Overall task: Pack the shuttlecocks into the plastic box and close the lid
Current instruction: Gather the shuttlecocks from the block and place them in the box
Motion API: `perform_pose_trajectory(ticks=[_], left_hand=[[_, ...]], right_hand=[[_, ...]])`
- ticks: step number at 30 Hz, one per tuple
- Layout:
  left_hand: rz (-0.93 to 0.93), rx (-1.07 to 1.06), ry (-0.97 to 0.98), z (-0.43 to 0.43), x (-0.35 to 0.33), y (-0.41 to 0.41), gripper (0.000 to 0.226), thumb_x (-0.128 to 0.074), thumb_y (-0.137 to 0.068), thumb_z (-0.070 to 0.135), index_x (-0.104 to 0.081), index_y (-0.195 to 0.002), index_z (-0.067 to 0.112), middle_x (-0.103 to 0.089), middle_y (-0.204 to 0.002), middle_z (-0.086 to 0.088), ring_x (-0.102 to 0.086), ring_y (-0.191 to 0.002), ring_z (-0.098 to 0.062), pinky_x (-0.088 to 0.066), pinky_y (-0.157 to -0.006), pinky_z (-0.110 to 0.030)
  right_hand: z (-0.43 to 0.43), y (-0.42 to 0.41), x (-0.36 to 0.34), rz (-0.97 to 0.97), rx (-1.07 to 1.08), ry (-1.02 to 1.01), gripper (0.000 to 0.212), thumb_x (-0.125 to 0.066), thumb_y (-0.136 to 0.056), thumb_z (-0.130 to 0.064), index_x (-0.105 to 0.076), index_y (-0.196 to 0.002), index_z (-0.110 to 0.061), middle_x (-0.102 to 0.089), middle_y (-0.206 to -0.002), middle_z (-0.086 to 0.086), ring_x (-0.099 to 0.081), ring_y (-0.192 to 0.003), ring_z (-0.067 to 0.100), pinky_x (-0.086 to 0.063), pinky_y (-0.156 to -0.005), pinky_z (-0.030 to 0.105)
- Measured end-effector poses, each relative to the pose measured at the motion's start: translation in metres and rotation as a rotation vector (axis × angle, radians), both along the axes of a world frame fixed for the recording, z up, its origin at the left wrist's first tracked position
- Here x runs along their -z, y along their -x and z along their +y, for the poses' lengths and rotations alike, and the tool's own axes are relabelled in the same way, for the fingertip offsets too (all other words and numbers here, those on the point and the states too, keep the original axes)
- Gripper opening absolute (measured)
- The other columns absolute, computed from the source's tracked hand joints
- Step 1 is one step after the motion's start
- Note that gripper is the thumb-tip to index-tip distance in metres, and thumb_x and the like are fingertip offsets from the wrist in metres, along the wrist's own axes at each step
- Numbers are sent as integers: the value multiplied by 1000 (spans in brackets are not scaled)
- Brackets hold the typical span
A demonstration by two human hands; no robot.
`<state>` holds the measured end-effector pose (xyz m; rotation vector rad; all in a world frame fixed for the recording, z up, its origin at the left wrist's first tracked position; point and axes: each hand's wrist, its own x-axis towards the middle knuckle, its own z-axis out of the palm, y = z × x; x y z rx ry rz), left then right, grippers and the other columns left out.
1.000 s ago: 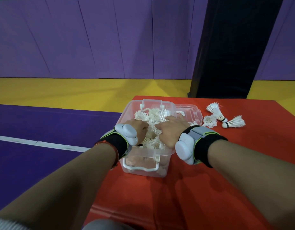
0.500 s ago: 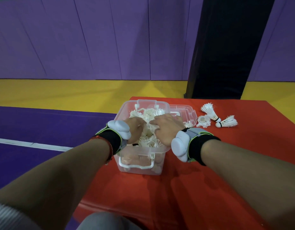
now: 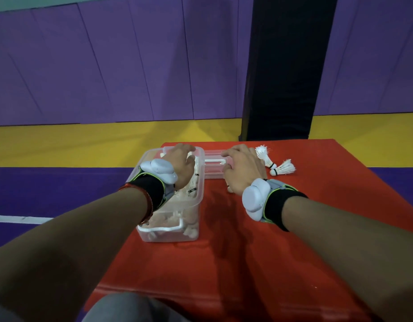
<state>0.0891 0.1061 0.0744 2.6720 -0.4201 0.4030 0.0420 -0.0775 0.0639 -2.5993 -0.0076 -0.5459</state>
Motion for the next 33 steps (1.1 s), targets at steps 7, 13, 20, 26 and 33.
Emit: perform_pose_trajectory(ticks=[7, 13, 20, 26, 33], left_hand=[[-45, 77, -13, -70, -9, 11, 35, -44, -98, 21, -52, -132, 15, -51, -134, -4, -53, -118, -25, -43, -98, -35], [-14, 116, -49, -111, 3, 6, 34, -47, -95, 19, -54, -128, 17, -52, -133, -4, -52, -118, -26, -42, -95, -35], [60, 22, -190, -139, 28, -19, 37, -45, -94, 22, -53, -130, 21, -51, -137, 0, -54, -119, -23, -44, -95, -32], [223, -4, -340, -154, 49, -58, 52, -52, -85, 8, -47, -135, 22, -50, -136, -3, -54, -122, -26, -44, -101, -40], [320, -38, -502, -168, 78, -112, 62, -57, -82, 14, -38, -141, 20, -46, -137, -5, -56, -116, -27, -47, -87, -31]], right_hand=[[-62, 16, 4, 33, 163, -44, 35, -54, -89, -23, -61, -122, -28, -49, -131, -4, -41, -125, 21, -40, -98, 44], [-100, 18, 21, 61, 247, -26, 34, -54, -89, -22, -60, -122, -28, -50, -131, -4, -41, -124, 22, -39, -95, 42], [-134, -1, 47, 113, 284, -41, 37, -54, -88, -22, -59, -124, -29, -50, -131, -3, -41, -123, 24, -39, -92, 42], [-156, -25, 68, 156, 308, -71, 38, -51, -88, -21, -56, -125, -26, -53, -127, 2, -43, -120, 28, -40, -91, 42], [-180, -66, 94, 188, 343, -56, 48, -54, -88, -24, -47, -135, -22, -51, -130, 5, -42, -123, 30, -43, -90, 43]])
